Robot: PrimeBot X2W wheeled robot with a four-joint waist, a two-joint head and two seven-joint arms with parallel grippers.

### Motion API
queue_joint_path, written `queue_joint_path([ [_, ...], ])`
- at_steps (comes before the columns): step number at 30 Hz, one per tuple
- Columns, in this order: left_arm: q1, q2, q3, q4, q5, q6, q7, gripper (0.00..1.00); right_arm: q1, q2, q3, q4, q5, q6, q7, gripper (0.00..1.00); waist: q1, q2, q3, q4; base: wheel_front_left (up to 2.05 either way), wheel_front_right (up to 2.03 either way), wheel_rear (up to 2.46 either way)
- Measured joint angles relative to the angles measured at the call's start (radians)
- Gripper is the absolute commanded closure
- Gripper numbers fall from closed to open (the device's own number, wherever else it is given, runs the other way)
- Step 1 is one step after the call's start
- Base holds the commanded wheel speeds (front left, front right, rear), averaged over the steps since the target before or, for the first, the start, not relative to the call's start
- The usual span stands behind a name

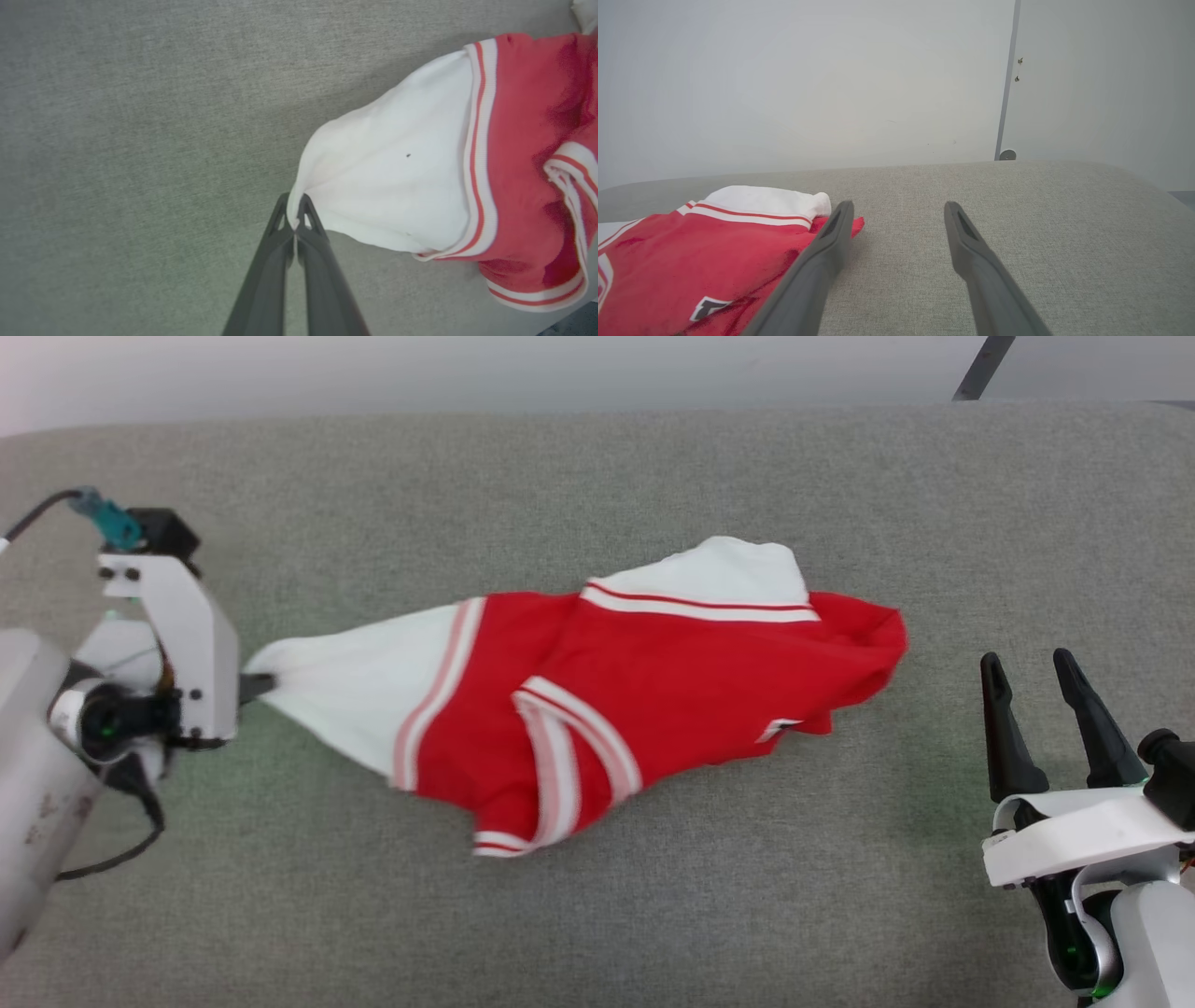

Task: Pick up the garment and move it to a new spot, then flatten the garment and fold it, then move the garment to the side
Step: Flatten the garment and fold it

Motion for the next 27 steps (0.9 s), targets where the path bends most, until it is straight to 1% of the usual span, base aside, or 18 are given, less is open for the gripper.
queue_joint_path([
  [4,-0.014,0.007,-0.035,0.058,0.061,0.013,-0.01,1.0,0.001,-0.002,0.005,-0.001,0.0,0.0,0.0,0.0,0.0,0.0,-0.003,-0.001,0.0,0.0,0.0],
  [8,-0.011,-0.021,-0.053,0.102,0.078,0.012,-0.042,1.0,0.008,-0.006,0.009,-0.002,0.0,0.0,0.002,0.0,0.0,0.0,-0.001,-0.002,0.0,0.0,0.0],
  [9,-0.007,-0.031,-0.053,0.109,0.078,0.011,-0.061,0.94,0.01,-0.01,0.01,-0.002,0.0,0.0,0.007,0.0,0.0,0.0,-0.001,-0.001,0.0,0.0,0.0],
  [10,-0.006,-0.041,-0.049,0.119,0.078,0.01,-0.085,0.67,0.01,-0.016,0.013,-0.002,0.0,0.0,0.015,0.0,0.0,0.0,-0.001,0.0,0.0,0.0,0.0],
  [11,-0.005,-0.049,-0.043,0.125,0.078,0.009,-0.111,0.24,0.01,-0.023,0.018,-0.006,0.0,0.0,0.023,0.0,0.0,0.0,-0.001,0.003,0.0,0.0,0.0],
  [12,-0.004,-0.053,-0.04,0.128,0.078,0.007,-0.139,0.0,0.009,-0.029,0.023,-0.009,0.001,0.0,0.031,0.0,0.0,0.0,-0.001,0.006,0.0,0.0,0.0],
  [16,0.01,-0.061,-0.019,0.115,0.089,0.002,-0.291,0.0,-0.019,-0.073,0.058,-0.033,0.009,0.0,0.082,0.0,0.0,0.0,-0.004,0.026,0.0,0.0,0.0],
  [19,0.044,-0.061,0.005,0.078,0.103,0.001,-0.45,0.0,-0.06,-0.121,0.099,-0.054,0.015,0.0,0.144,0.0,0.0,0.0,-0.006,0.049,0.0,0.0,0.0],
  [22,0.099,-0.076,0.033,0.027,0.113,0.003,-0.622,0.0,-0.105,-0.172,0.142,-0.067,0.051,0.0,0.233,0.0,0.0,0.0,-0.009,0.08,0.0,0.0,0.0],
  [24,0.138,-0.09,0.042,-0.013,0.128,0.02,-0.72,0.0,-0.145,-0.217,0.178,-0.071,0.071,0.0,0.3,0.0,0.0,0.0,-0.011,0.103,0.0,0.0,0.0],
  [27,0.205,-0.113,0.038,-0.074,0.178,0.078,-0.86,0.0,-0.215,-0.283,0.236,-0.057,0.136,0.0,0.426,0.0,0.0,0.0,-0.009,0.141,0.0,0.0,0.0],
])
